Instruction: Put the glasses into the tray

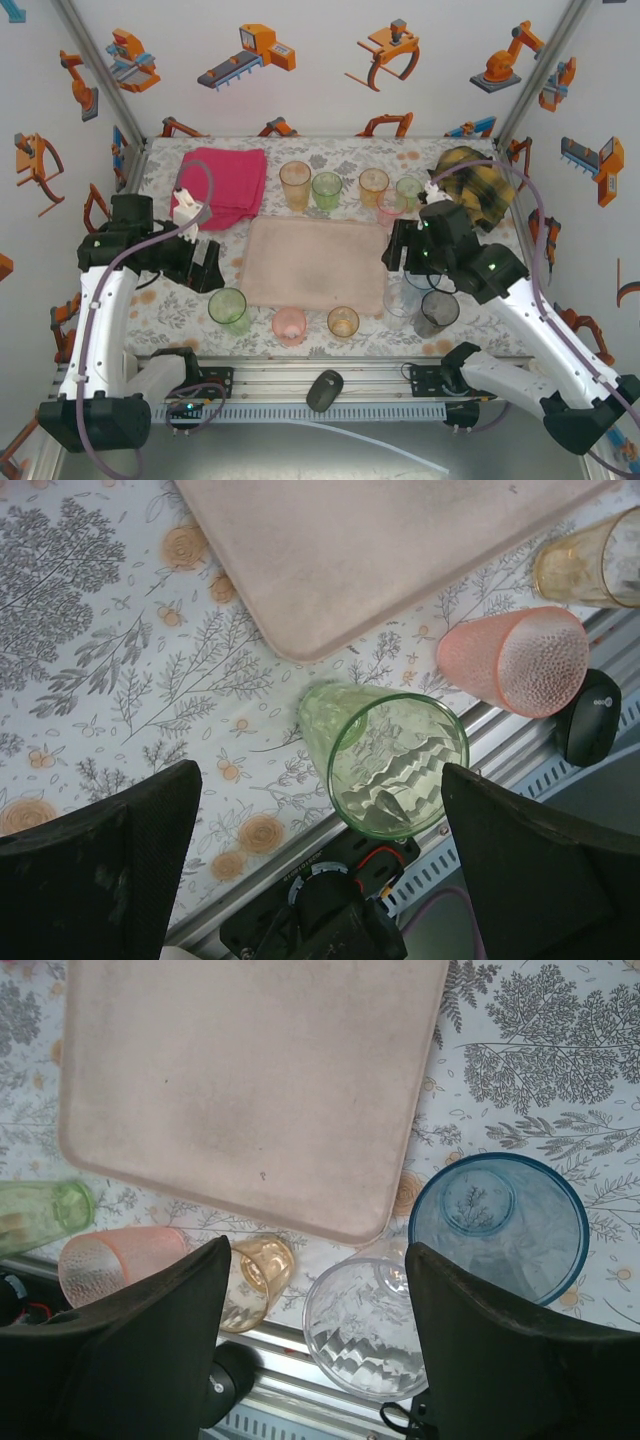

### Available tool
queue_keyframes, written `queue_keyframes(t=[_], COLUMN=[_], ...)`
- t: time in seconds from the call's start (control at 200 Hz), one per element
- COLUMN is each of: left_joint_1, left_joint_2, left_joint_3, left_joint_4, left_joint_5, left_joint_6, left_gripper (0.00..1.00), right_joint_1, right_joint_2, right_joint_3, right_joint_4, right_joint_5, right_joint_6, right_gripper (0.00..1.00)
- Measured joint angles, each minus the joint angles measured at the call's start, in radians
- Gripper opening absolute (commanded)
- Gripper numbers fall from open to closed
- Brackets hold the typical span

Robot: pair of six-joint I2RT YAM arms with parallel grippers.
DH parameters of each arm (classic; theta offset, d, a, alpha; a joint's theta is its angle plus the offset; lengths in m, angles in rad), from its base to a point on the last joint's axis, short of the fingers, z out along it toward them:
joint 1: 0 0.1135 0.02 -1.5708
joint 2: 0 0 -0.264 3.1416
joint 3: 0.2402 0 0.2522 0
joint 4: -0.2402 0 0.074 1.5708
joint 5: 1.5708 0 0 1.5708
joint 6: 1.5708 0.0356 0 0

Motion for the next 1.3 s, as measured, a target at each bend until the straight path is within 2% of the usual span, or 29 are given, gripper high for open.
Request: queue_keyframes(t=[0.115,0.35,0.631,0.756,1.011,1.297], left_joint_1=[0.0,-0.004,-0.014,-0.03,-0.06,-0.12], left_joint_2=[-0.002,-0.025,-0.07,-0.061,0.016,0.051], left_joint_3=[-0.028,-0.074,-0.126,-0.141,-0.142,-0.146], left_joint_4=[0.0,-0.001,-0.003,-0.004,0.006,0.031], left_joint_5=[0.007,-0.017,-0.033,-0.037,-0.055,-0.101], left_joint_6=[0.034,0.126,0.195,0.212,0.224,0.224], left_gripper=[0.92,0.85,0.83,0.77,0.77,0.72], right_joint_1=[0.025,0.069,0.16,0.186,0.198,0.2], right_joint_2=[0.0,0.007,0.076,0.084,0.084,0.084], right_joint_3=[0.0,0.01,0.046,0.054,0.054,0.053], right_joint_4=[-0.009,-0.008,-0.006,-0.004,-0.004,-0.004], right_joint_5=[0.0,0.0,0.037,0.057,0.079,0.092], right_joint_6=[0.002,0.013,0.029,0.034,0.047,0.054], right_gripper=[0.64,0.63,0.63,0.63,0.63,0.63])
